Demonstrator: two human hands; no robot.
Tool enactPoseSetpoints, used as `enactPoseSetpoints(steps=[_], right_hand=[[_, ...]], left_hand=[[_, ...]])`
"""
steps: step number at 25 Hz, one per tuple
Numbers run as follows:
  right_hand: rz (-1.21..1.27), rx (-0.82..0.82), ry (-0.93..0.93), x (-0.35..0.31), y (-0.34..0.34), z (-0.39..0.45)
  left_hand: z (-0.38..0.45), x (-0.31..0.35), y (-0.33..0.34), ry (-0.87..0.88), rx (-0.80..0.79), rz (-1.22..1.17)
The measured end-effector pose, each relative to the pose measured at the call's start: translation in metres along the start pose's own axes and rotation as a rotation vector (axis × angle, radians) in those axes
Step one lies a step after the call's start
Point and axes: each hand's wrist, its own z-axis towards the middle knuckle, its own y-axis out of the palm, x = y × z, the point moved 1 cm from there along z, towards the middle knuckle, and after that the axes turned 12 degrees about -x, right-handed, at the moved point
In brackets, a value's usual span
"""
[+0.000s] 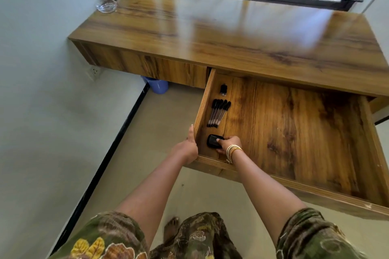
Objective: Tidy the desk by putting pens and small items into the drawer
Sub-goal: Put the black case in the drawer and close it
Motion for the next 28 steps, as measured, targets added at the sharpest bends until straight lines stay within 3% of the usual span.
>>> enactPoseSetpoints(steps=[6,11,17,22,24,26,28], right_hand=[[-0.163,0.017,-0.039,0.001,0.008,-0.005],[-0.581,0.094,-0.084,0.002,-0.007,-0.04],[-0.961,0.075,-0.097,0.016,-0.008,-0.087],[-1.214,0.316,-0.277,0.04,0.005,-0.111],[-1.006,0.372,-0.457,0.049,0.007,-0.117],[-0.569,0.522,-0.617,0.058,0.01,-0.128],[-0.189,0.755,-0.592,0.064,0.012,-0.139]], left_hand=[[-0.003,0.002,-0.001,-0.005,-0.031,0.009],[-0.012,0.003,-0.003,-0.011,-0.023,0.032],[-0.029,-0.007,0.005,0.061,0.131,0.082],[-0.035,-0.027,0.005,0.188,0.188,0.168],[-0.04,-0.029,0.008,0.177,0.176,0.031],[-0.041,-0.027,0.013,0.078,0.165,-0.272],[-0.042,-0.025,0.02,-0.088,0.122,-0.629]])
